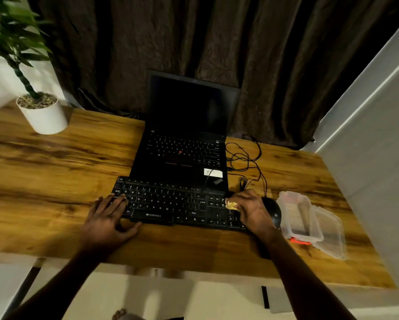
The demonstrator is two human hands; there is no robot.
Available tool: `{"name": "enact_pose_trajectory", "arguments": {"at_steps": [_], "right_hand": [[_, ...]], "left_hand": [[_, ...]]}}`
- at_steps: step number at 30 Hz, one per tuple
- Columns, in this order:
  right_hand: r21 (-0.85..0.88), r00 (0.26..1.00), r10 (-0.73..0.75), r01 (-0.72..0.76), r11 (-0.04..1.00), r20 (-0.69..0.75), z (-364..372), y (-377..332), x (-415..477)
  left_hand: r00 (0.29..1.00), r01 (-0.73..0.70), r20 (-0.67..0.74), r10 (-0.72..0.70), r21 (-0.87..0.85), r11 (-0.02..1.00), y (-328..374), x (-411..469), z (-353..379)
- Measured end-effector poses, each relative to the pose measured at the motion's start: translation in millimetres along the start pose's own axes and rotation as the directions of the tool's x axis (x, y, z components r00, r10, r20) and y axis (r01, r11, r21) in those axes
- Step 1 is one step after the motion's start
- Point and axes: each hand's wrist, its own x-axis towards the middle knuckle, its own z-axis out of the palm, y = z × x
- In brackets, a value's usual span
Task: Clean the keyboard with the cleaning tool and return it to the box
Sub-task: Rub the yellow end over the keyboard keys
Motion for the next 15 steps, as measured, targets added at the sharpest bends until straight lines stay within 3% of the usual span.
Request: {"name": "enact_pose_trajectory", "arguments": {"at_steps": [5, 12, 15], "right_hand": [[-0.116, 0.996, 0.089, -0.087, 0.989, 0.008, -3, 14, -12], [-0.056, 1.0, -0.018, 0.019, 0.998, 0.02, 3, -9, -2], [-0.044, 0.997, 0.078, -0.078, 0.996, -0.011, -2, 17, -18]], "left_hand": [[1.0, 0.006, 0.017, -0.006, 0.009, 1.0, 0, -2, 0], [1.0, 0.005, -0.005, -0.005, 0.012, 1.0, 2, -2, -2], [1.0, -0.007, -0.006, 0.007, 0.014, 1.0, 3, -1, -3]]}}
